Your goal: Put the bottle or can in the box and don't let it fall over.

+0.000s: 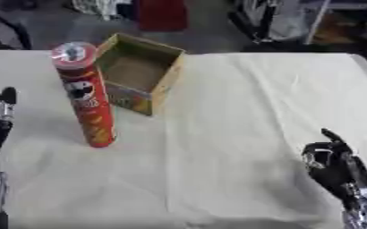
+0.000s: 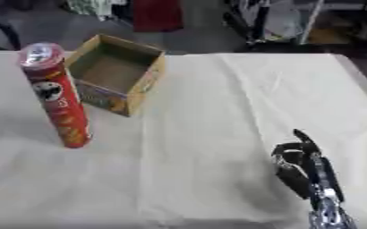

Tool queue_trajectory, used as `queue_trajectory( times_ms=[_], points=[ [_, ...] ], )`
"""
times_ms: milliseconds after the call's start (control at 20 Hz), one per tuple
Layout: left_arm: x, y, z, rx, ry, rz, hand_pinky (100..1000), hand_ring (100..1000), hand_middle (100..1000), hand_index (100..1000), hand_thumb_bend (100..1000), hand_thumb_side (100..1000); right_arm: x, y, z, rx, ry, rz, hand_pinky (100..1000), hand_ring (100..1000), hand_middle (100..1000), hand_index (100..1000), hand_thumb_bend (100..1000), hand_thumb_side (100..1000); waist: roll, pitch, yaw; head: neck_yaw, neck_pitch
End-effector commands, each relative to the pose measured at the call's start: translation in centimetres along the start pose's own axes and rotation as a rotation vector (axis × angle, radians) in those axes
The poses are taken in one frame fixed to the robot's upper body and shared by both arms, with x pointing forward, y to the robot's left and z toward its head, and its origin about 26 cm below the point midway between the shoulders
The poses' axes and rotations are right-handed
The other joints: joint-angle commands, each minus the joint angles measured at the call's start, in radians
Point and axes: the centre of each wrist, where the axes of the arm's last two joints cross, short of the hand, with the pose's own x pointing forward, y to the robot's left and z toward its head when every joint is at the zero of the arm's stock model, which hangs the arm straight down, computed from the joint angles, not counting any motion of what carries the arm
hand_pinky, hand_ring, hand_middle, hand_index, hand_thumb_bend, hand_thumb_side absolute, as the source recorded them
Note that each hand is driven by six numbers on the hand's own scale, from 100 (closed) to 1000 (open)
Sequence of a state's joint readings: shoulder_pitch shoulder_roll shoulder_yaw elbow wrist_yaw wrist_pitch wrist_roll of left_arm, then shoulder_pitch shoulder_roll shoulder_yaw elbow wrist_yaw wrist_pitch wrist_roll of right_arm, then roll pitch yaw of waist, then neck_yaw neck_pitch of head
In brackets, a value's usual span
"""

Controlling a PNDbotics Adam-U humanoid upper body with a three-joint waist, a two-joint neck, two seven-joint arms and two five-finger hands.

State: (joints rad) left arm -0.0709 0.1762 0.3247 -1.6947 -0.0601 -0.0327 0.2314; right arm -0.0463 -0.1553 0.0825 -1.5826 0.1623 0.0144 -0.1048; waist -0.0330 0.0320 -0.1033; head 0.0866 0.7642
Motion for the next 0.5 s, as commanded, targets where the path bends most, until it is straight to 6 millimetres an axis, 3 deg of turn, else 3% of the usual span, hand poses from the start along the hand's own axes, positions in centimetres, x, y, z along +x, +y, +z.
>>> queue_trajectory(
  times_ms=[50,500],
  points=[
    [0.76,0.38,-0.49,0.006,-0.031,-0.003,1000,1000,650,742,575,525,0.45,-0.64,-0.28,-0.008,-0.012,0.014,734,637,630,872,100,212,0.001,-0.01,0.001,0.002,0.006],
    [0.79,0.37,-0.52,0.006,-0.032,-0.001,1000,1000,650,742,571,529,0.57,-0.67,-0.32,-0.011,-0.02,0.014,729,629,614,637,100,224,0.003,-0.011,-0.001,0.001,0.006]
  ],
)
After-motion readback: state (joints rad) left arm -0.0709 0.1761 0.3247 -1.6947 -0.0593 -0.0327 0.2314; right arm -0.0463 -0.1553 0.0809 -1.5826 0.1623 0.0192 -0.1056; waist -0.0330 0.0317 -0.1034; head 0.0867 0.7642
